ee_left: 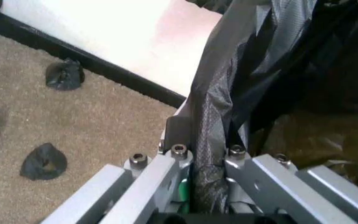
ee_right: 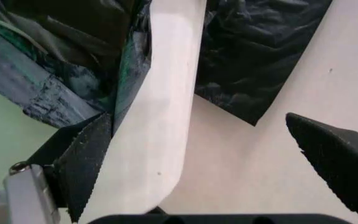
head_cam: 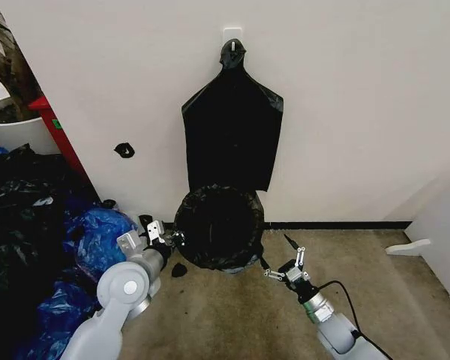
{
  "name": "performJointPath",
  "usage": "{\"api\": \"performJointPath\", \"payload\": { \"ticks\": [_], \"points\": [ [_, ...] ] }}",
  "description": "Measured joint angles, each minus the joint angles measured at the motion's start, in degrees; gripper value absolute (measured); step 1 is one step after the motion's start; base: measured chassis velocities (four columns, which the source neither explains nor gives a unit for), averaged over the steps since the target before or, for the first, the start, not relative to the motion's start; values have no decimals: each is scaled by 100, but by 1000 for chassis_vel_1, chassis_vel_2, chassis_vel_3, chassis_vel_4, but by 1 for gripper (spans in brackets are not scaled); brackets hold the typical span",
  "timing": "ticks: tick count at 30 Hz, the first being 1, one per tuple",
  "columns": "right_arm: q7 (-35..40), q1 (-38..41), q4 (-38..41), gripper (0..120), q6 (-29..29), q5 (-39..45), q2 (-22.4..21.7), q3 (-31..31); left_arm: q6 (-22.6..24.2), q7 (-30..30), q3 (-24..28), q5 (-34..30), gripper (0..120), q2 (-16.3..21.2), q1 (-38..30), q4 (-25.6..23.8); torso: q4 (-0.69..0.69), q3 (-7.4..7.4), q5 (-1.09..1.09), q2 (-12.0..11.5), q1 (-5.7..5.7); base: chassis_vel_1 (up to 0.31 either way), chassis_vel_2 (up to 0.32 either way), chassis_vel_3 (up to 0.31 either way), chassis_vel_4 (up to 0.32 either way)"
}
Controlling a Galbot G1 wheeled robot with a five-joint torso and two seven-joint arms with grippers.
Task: Place the garbage bag over the trash bin.
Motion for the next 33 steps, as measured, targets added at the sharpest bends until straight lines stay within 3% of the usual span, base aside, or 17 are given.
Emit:
{"api": "performJointPath", "payload": {
  "ticks": [4,8,9,13,14,15,18,21,23,25,28,29,33],
  "points": [
    [-232,-98,61,100,0,479,-176,-84,-91,73,0,59,1,-15,-27,53,0,0,0,0,0,0,0,0,0],
    [-1865,-365,122,100,-2,2188,-545,-194,-315,264,23,223,1,-23,-65,117,-2,0,0,0,0,0,0,0,0],
    [-1865,-365,122,100,-2,2188,-545,-194,-315,264,23,223,1,-23,-65,117,-2,0,0,0,0,0,0,0,0],
    [-3122,-426,113,100,-3,3172,-711,-94,-373,321,63,339,1,-34,-80,168,-1,0,0,0,0,0,0,0,0],
    [-3870,-396,111,100,-4,3674,-732,30,-382,336,81,382,1,-37,-82,181,-1,0,0,0,0,0,0,0,0],
    [-3870,-396,111,100,-4,3674,-732,30,-382,336,81,382,1,-37,-82,181,-1,0,0,0,0,0,0,0,0],
    [-4908,-329,67,100,-4,4424,-737,234,-397,364,108,463,1,-38,-83,203,0,0,1,0,0,0,0,0,0],
    [-7251,-73,-37,100,-248,5826,-735,1297,-513,517,200,694,1,29,-72,278,1,0,-2,0,0,0,0,0,0],
    [-7242,-55,19,100,-340,5929,-757,1483,-546,572,245,721,1,72,-62,300,0,0,-3,0,0,0,0,0,0],
    [-6662,-50,196,100,-426,5988,-830,1627,-626,764,350,784,1,188,-28,340,-2,0,-2,0,0,0,0,0,0],
    [-4408,-83,805,100,-745,5712,-998,1510,-1133,1927,550,1134,1,517,77,519,1,0,-3,0,0,0,0,0,0],
    [-3984,-101,938,100,-845,5674,-1016,1436,-1304,2282,570,1261,1,585,77,602,1,0,-2,0,0,0,0,0,0],
    [-3568,-81,1127,100,-993,5664,-1006,1292,-1879,3336,642,1693,1,767,-26,1003,0,0,1,0,0,0,0,0,0]
  ]
}}
